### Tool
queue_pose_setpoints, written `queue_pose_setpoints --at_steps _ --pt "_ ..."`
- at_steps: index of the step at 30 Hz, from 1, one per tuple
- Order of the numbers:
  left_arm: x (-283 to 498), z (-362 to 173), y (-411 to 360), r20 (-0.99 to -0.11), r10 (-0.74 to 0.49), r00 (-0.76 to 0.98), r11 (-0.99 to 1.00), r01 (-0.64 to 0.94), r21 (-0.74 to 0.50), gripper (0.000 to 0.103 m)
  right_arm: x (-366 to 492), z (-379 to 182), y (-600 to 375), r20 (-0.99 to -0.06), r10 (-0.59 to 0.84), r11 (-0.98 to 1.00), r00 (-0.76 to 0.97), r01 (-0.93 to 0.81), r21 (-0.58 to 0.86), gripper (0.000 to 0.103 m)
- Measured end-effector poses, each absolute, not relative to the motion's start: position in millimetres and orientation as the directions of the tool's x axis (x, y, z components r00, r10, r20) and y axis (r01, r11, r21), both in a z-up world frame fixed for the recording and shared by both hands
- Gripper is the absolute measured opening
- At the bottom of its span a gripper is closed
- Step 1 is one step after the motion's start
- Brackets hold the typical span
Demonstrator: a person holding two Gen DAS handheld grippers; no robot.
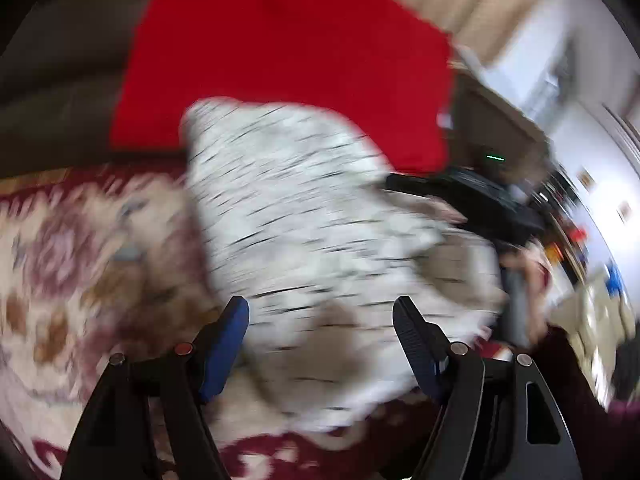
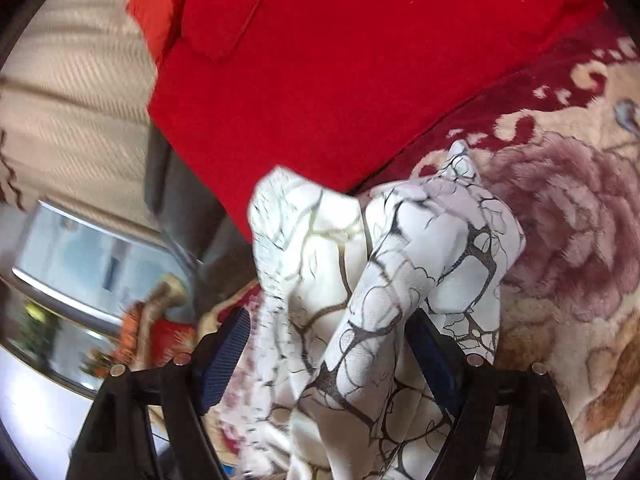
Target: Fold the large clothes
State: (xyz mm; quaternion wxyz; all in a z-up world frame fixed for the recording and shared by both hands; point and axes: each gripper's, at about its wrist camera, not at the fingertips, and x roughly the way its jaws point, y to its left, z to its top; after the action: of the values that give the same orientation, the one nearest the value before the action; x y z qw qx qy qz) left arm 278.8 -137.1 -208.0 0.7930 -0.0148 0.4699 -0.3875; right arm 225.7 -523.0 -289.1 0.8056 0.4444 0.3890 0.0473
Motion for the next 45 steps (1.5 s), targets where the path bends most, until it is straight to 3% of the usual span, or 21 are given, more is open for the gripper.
queue_pose_setpoints --at_steps 1,2,3,6,8,12,15,18,20,25,27,30,32,34,35,36,38,41,44,45 --pt "287.7 -223.8 -133.7 -0.760 -0.597 0.255 0.734 0.557 -0.389 0.075 230.8 -291.5 -515.8 -0.618 0.399 0.640 0.678 0.276 0.717 0.079" --pt "291.1 -234.5 -140.6 -0.779 -0.577 0.246 0.748 0.541 -0.384 0.074 235.4 -291.6 -508.2 -0.656 0.365 0.692 0.661 0.280 0.666 0.064" --pt "293.3 -245.7 -146.1 -0.790 -0.569 0.229 0.752 0.533 -0.388 0.074 236.6 -290.3 -503.8 -0.677 0.338 0.724 0.654 0.278 0.631 0.036" --pt "287.8 -249.7 -156.4 -0.768 -0.600 0.224 0.732 0.540 -0.415 0.074 242.6 -284.9 -504.2 -0.666 0.293 0.760 0.686 0.256 0.598 0.019" --pt "281.7 -248.1 -168.5 -0.769 -0.593 0.238 0.725 0.573 -0.382 0.074 232.9 -271.1 -504.9 -0.654 0.240 0.787 0.718 0.250 0.564 0.015" --pt "263.6 -244.1 -193.1 -0.790 -0.547 0.278 0.713 0.649 -0.265 0.074 203.6 -252.7 -510.2 -0.641 0.161 0.817 0.750 0.263 0.513 0.012" --pt "253.0 -247.5 -206.6 -0.798 -0.510 0.321 0.710 0.681 -0.180 0.075 195.7 -270.4 -522.2 -0.700 0.106 0.845 0.706 0.308 0.438 0.012" --pt "244.1 -249.3 -215.0 -0.804 -0.471 0.364 0.707 0.701 -0.097 0.077 197.4 -306.7 -542.8 -0.748 0.172 0.796 0.641 0.357 0.489 0.012" --pt "248.1 -249.9 -212.9 -0.808 -0.468 0.357 0.708 0.699 -0.101 0.079 197.1 -312.3 -550.2 -0.727 0.217 0.773 0.651 0.340 0.536 0.014" --pt "250.2 -254.4 -223.9 -0.793 -0.501 0.346 0.685 0.719 -0.119 0.082 182.9 -308.0 -569.6 -0.697 0.310 0.650 0.646 0.392 0.652 0.035" --pt "250.8 -256.5 -226.8 -0.780 -0.511 0.361 0.678 0.727 -0.108 0.083 171.9 -295.4 -570.8 -0.706 0.266 0.656 0.656 0.414 0.631 0.063" --pt "250.1 -259.9 -229.4 -0.773 -0.511 0.376 0.684 0.723 -0.101 0.086 142.7 -258.8 -563.6 -0.695 0.072 0.719 0.715 0.446 0.533 0.065" --pt "248.5 -256.0 -236.4 -0.788 -0.482 0.384 0.682 0.728 -0.062 0.086 124.7 -231.6 -551.5 -0.602 0.027 0.740 0.798 0.389 0.549 0.065" --pt "249.8 -254.8 -238.8 -0.792 -0.478 0.380 0.685 0.726 -0.065 0.086 122.6 -215.5 -532.6 -0.539 0.092 0.774 0.837 0.280 0.568 0.061" --pt "250.7 -256.0 -238.5 -0.790 -0.484 0.377 0.688 0.722 -0.078 0.086 124.9 -207.6 -516.1 -0.526 0.122 0.800 0.841 0.231 0.554 0.052" --pt "250.4 -256.7 -238.6 -0.786 -0.490 0.377 0.687 0.722 -0.082 0.087 127.3 -203.8 -502.4 -0.528 0.135 0.817 0.838 0.207 0.538 0.036" --pt "249.1 -257.0 -238.6 -0.783 -0.494 0.378 0.686 0.723 -0.084 0.087 135.1 -205.0 -475.7 -0.550 0.228 0.818 0.803 0.148 0.556 0.033" --pt "249.2 -257.8 -235.0 -0.773 -0.512 0.375 0.686 0.720 -0.106 0.087 135.6 -220.2 -453.8 -0.619 0.253 0.820 0.743 0.175 0.545 0.032" --pt "253.4 -255.7 -226.6 -0.772 -0.535 0.342 0.677 0.721 -0.150 0.087 127.1 -260.8 -460.4 -0.749 0.141 0.834 0.648 0.330 0.442 0.028" --pt "255.4 -255.3 -221.2 -0.771 -0.544 0.331 0.677 0.716 -0.170 0.087 124.7 -277.3 -467.2 -0.776 0.129 0.826 0.618 0.366 0.429 0.013"
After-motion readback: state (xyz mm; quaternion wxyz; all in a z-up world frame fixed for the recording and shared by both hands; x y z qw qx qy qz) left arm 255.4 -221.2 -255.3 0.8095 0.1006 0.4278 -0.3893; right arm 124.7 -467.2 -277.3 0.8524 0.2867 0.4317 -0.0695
